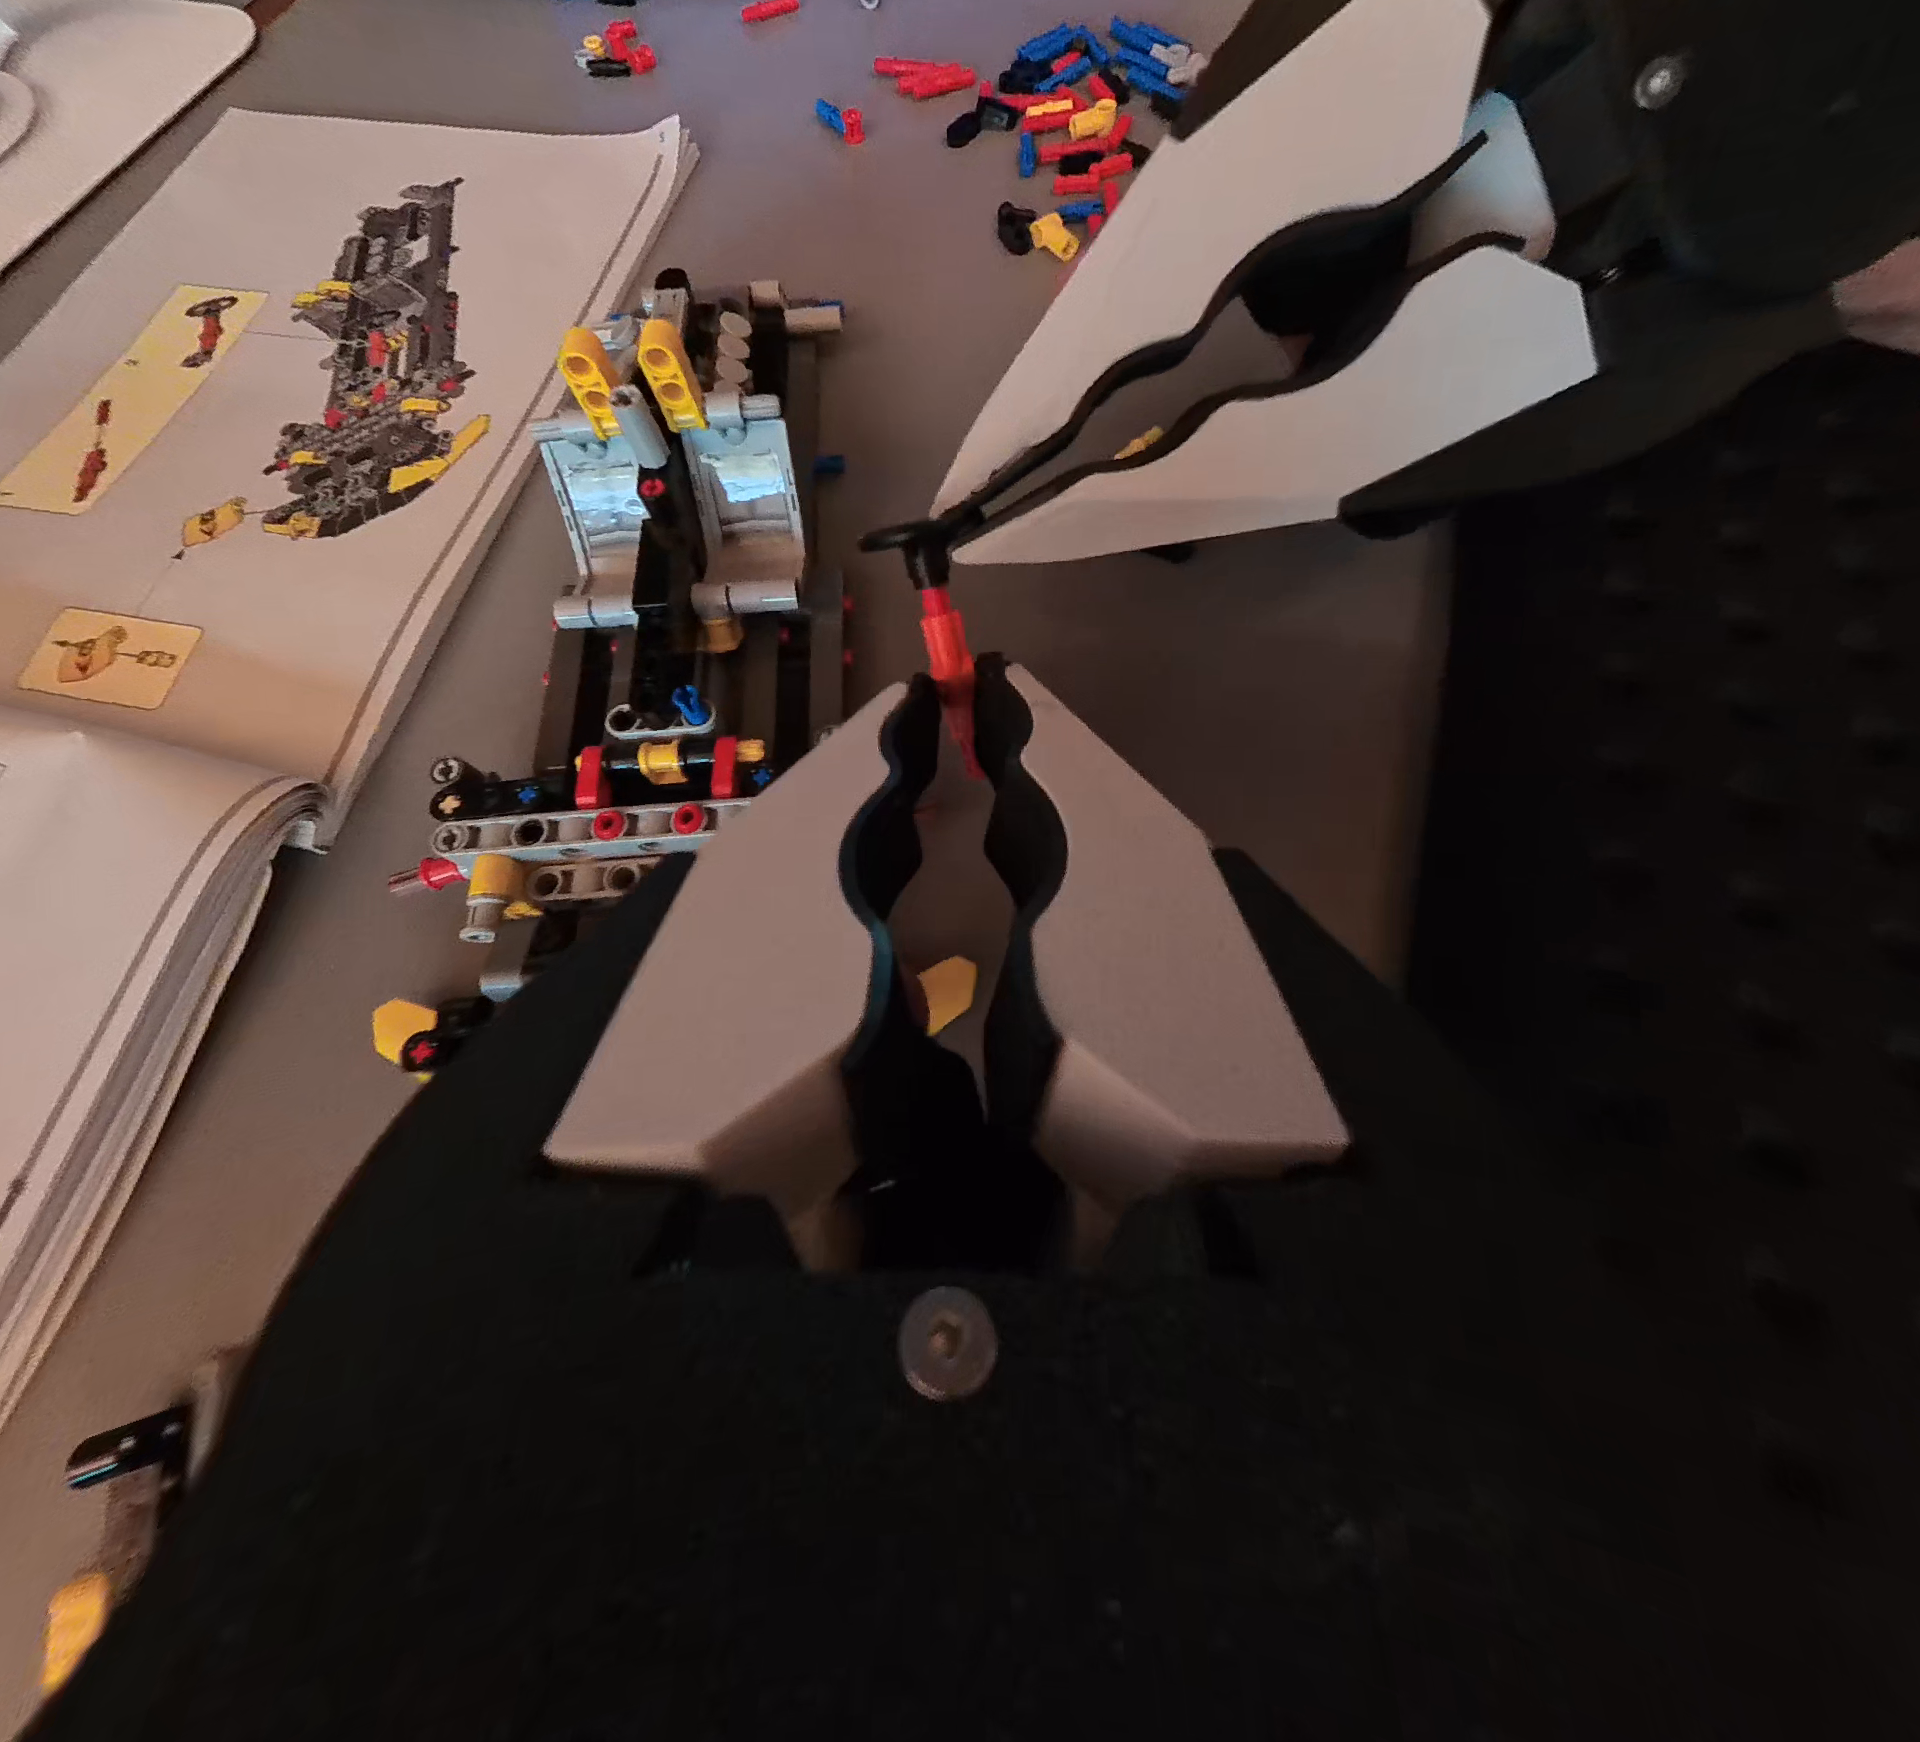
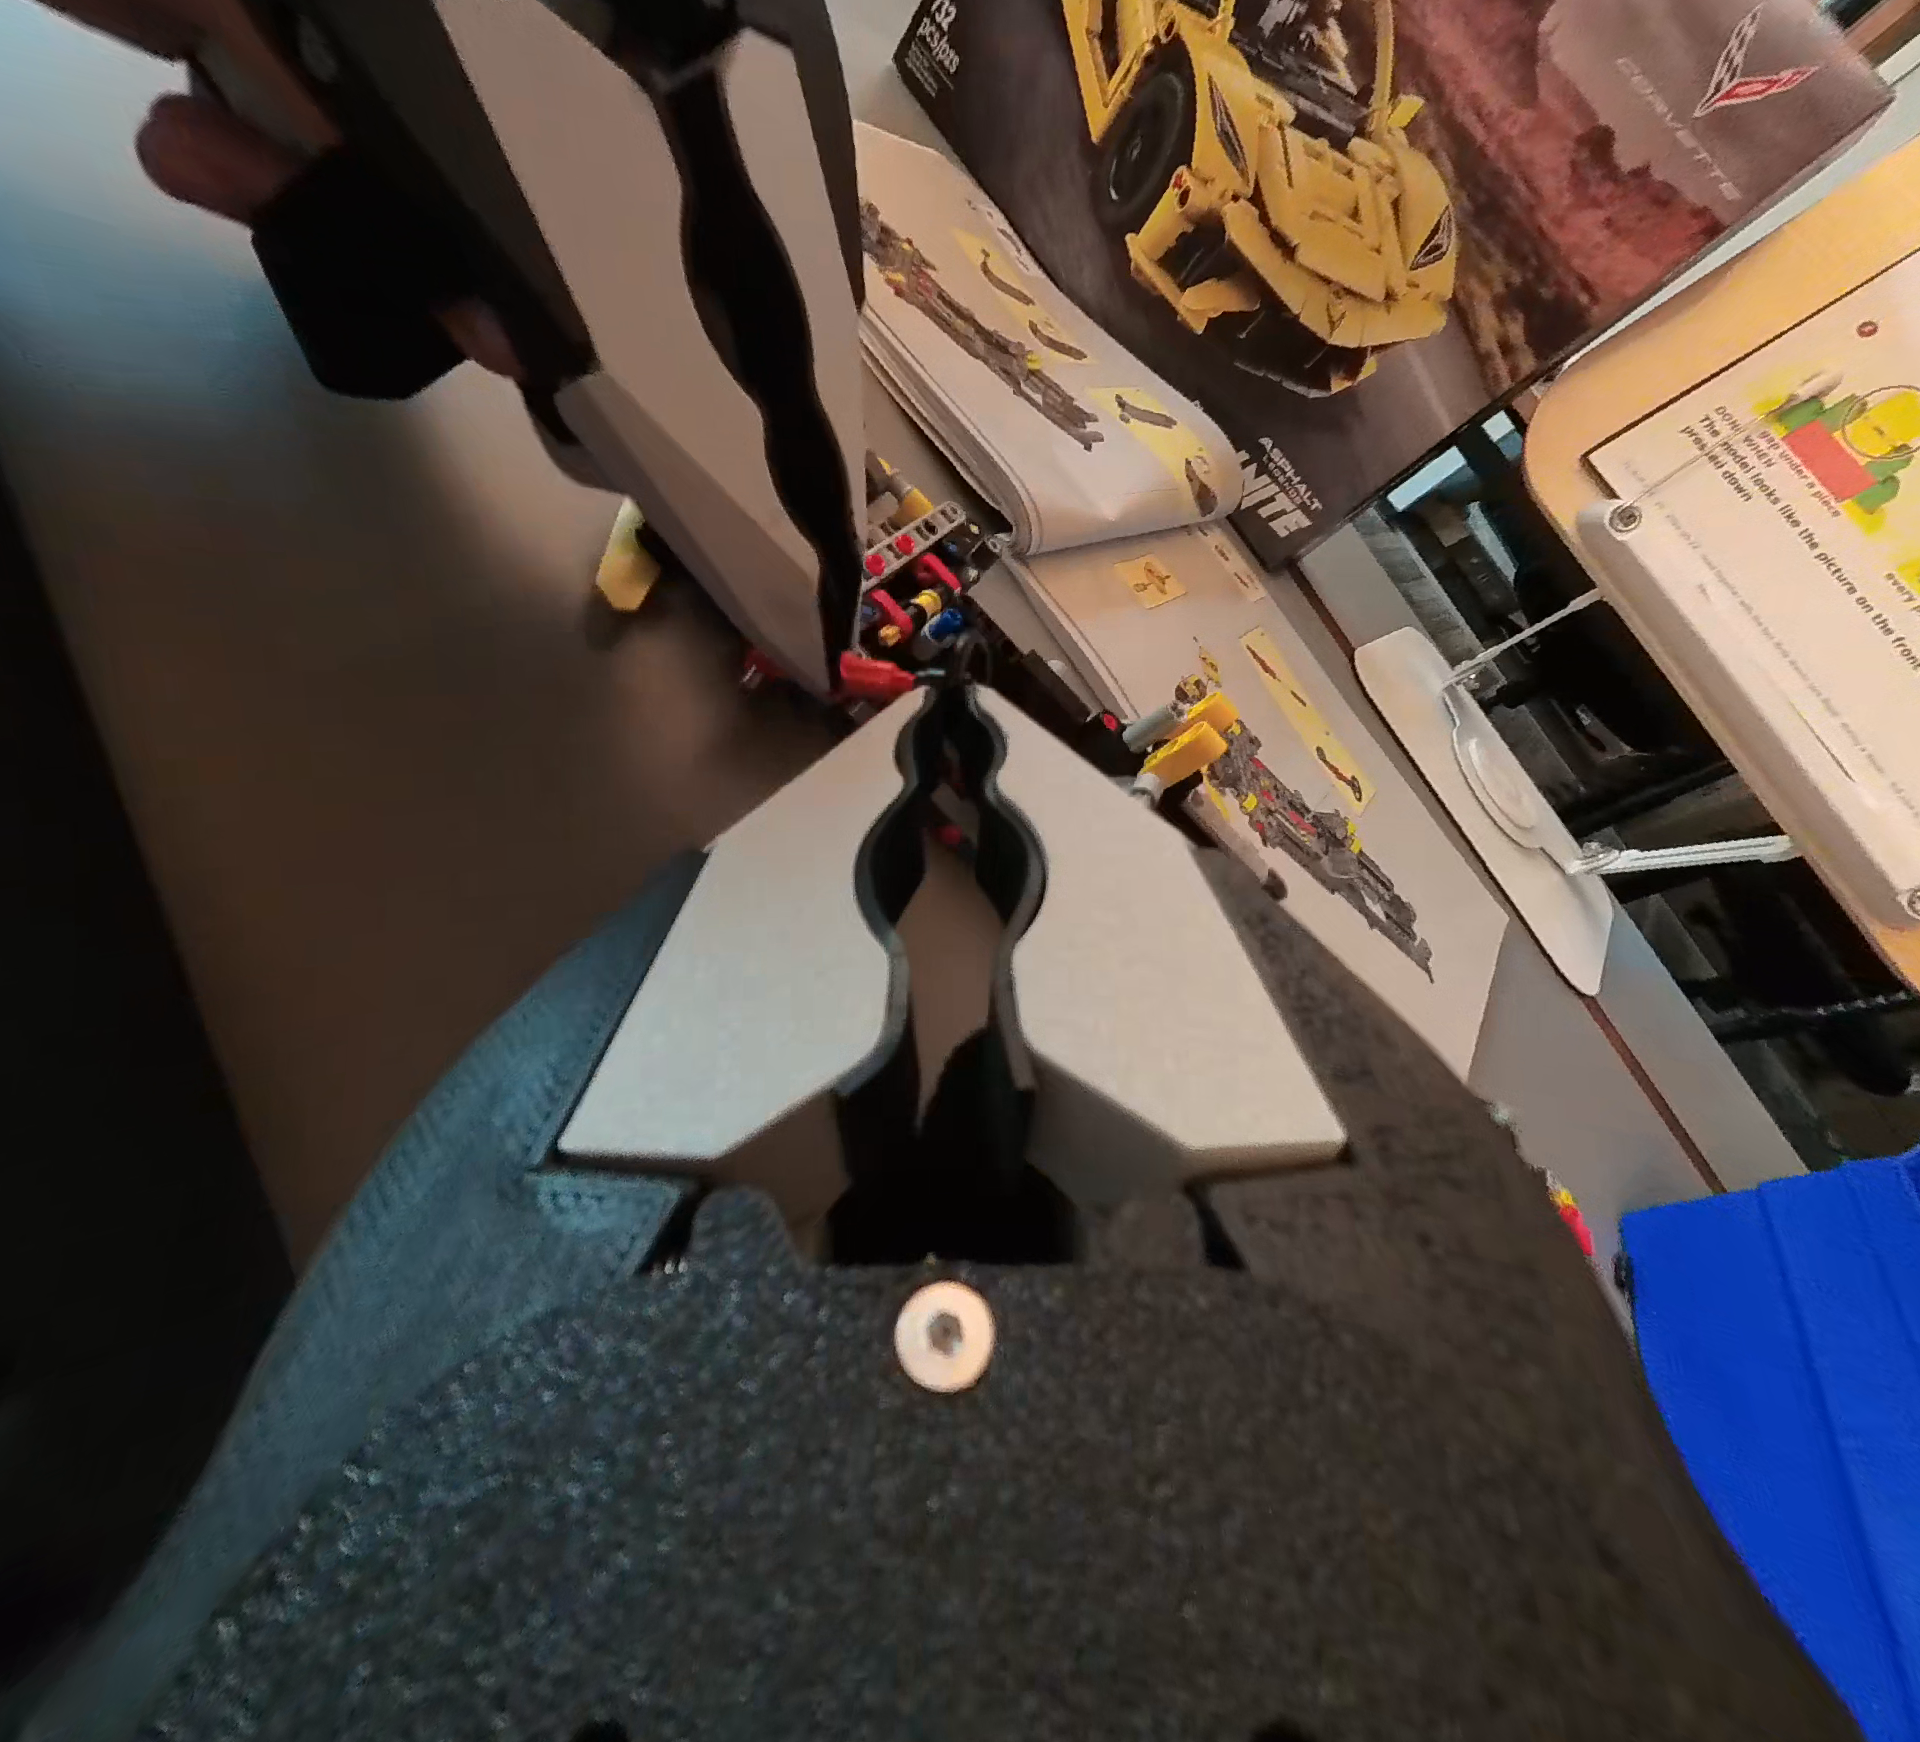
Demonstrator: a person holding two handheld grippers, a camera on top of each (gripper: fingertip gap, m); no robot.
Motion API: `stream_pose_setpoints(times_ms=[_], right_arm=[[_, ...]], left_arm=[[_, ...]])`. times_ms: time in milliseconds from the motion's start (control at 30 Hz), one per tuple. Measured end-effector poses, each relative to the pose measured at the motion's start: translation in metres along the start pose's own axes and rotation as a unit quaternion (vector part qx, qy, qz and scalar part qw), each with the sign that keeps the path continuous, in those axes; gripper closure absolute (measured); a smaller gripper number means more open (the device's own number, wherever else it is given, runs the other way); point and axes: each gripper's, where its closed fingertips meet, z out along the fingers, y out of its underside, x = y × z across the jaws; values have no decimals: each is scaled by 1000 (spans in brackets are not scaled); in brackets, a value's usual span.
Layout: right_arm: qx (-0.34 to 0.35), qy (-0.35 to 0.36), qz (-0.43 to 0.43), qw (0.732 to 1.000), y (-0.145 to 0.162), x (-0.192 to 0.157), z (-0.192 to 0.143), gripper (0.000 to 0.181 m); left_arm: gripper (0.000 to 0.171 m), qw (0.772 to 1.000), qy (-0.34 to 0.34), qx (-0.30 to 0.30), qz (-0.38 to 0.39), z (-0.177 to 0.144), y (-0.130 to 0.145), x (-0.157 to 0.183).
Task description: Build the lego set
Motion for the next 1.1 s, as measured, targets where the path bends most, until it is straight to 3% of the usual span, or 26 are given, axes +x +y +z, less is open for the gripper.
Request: stream_pose_setpoints(times_ms=[200,300,500,733,800,967,1100], right_arm=[[-7,-17,26,999,5,-1,0,179],[16,-47,104,993,2,2,-2,179],[53,-113,277,953,-2,7,-6,180],[68,-136,388,909,-2,16,-9,180],[66,-141,402,903,-1,17,-9,181],[61,-117,361,923,-1,16,-8,180],[81,-97,326,937,-7,20,-11,180]], left_arm=[[167,998,-31,23,54,-4,-8,-1],[167,997,-31,36,62,-5,-9,-1],[167,991,-43,84,90,-10,-21,-1],[167,991,-52,98,70,-7,-31,-3],[167,991,-55,97,72,-6,-31,-3],[167,994,-44,90,53,-5,-28,-2],[167,994,-6,110,-5,-9,-33,0]])
